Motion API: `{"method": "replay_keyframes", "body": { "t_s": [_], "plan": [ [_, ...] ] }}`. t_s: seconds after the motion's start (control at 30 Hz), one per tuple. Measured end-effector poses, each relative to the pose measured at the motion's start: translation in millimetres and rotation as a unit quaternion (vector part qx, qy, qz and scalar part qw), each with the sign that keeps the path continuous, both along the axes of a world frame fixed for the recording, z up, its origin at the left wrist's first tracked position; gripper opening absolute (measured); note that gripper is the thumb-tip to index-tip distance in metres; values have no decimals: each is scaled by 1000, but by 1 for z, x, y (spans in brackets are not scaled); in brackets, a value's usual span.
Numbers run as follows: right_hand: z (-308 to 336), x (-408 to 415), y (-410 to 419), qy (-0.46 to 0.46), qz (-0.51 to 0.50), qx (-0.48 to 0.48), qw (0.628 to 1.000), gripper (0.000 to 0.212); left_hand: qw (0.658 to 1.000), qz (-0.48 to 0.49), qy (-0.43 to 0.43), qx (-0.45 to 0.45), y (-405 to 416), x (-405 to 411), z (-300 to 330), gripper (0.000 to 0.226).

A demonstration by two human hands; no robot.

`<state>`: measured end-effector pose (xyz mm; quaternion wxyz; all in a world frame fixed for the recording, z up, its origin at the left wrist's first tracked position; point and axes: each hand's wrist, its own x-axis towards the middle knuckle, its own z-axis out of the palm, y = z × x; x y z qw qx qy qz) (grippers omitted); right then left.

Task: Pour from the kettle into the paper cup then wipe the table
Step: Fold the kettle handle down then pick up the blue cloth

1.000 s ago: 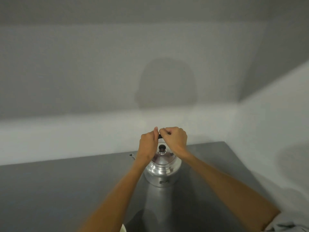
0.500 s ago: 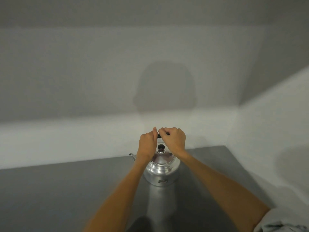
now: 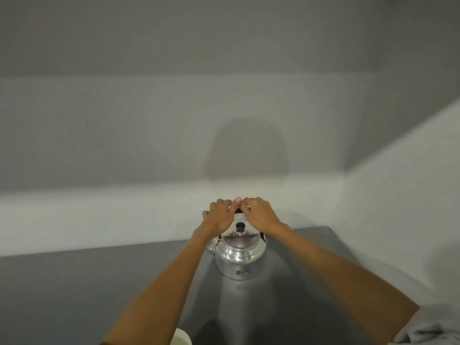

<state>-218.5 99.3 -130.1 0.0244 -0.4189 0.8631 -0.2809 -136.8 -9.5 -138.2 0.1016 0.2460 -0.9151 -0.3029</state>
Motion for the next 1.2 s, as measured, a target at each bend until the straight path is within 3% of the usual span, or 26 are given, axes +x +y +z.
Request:
{"method": "replay_keyframes", "body": {
  "t_s": [0.17,0.33,0.6,0.8,0.97,1.2],
  "plan": [
    [13,13,34,-28,17,6,999,34,999,-37,-8,23,31,23,13,66],
    [72,36,65,-44,63,-4,997,21,998,-49,32,8,45,56,65,67],
    [131,137,132,2,210,91,973,14,997,-17,72,-32,86,197,98,45],
    [97,224,129,-41,298,131,945,20,997,63,31,-26,110,310,63,34],
    [38,284,98,-86,318,149,932,24,990,140,-4,-20,115,389,-5,27],
    [-40,343,13,-63,285,159,943,34,948,293,-117,43,126,456,-80,54]
  ]
}}
